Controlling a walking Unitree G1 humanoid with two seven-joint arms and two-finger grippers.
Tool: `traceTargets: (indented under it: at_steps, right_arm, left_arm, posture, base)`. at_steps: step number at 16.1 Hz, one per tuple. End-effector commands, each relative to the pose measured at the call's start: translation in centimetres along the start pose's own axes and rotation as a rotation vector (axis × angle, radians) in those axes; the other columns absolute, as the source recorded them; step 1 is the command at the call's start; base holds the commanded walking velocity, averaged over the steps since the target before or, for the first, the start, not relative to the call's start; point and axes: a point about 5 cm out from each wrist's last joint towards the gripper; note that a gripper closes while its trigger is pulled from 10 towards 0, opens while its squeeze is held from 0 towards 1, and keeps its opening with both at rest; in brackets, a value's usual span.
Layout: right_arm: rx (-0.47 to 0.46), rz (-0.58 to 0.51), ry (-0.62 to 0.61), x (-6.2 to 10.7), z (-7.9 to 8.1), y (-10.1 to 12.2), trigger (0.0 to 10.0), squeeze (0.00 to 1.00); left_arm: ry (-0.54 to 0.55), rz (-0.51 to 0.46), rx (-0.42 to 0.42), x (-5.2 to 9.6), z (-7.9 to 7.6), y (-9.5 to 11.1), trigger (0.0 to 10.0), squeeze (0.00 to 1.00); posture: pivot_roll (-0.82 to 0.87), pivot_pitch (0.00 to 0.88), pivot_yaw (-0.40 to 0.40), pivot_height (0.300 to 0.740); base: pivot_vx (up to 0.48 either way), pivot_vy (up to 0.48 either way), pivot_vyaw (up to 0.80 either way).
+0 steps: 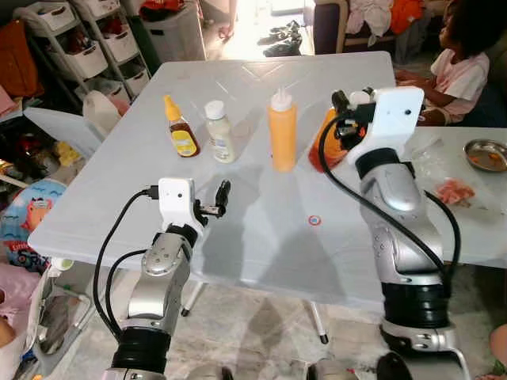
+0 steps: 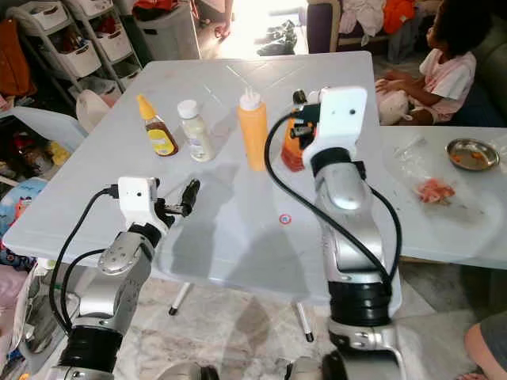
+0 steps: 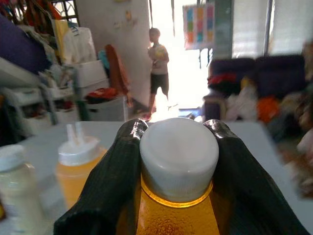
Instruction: Restocking fridge
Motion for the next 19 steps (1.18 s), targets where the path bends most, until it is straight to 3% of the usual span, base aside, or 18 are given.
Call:
traceTargets:
  at_steps: [1, 5, 12, 15, 19]
  right_arm:
    - [-0.134, 0.027, 0.039, -0.1, 1.4, 0.2, 10.0, 0.0]
    - [-0.201, 0.091, 0.055, 0.0, 2.9, -0.4, 10.0, 0.0]
    - [-0.144, 0.229, 0.031, -1.1, 2.0, -0.6, 10.0, 0.0]
    - [-0.125, 0.205, 0.021, -1.3, 1.3, -0.3, 10.0, 0.0]
    - [-0.167, 0.212, 0.043, -2.0, 1.9, 1.4, 10.0, 0.0]
  left_arm:
    - [0.017, 0.002, -0.02, 0.0, 0.5, 0.0, 10.0, 0.0]
    - [0.002, 0.008, -0.029, 0.0, 0.3, -0.1, 10.0, 0.0]
    - [-0.007, 0.025, -0.037, 0.0, 0.0, -0.4, 10.0, 0.0]
    - [0.002, 0.031, -0.034, -0.1, 0.1, -0.5, 10.0, 0.0]
    - [0.003, 0.035, -0.036, -0.3, 0.1, -0.6, 10.0, 0.0]
  posture:
    - [-0.12, 0.0, 0.095, 0.74]
    - [-0.12, 0.0, 0.099, 0.74]
    - [-0.12, 0.0, 0.1, 0.74]
    - [-0.13, 0.0, 0.099, 0.74]
    - [-0.13, 0.0, 0.097, 0.74]
  base:
    - [0.0, 0.0, 0.0]
    - [0.0, 0.0, 0.0]
    - [0.0, 0.0, 0.0]
    - [0.0, 0.0, 0.0]
    - [0.0, 0.0, 0.0]
Point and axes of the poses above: a point about 5 cm out from each wrist's last joint towards the gripper, its own x axis pointing back from the gripper into the wrist, its own y axis along the axis of the wrist's last joint, z = x × y, and after that the axes turned 2 degrees about -x, right-handed
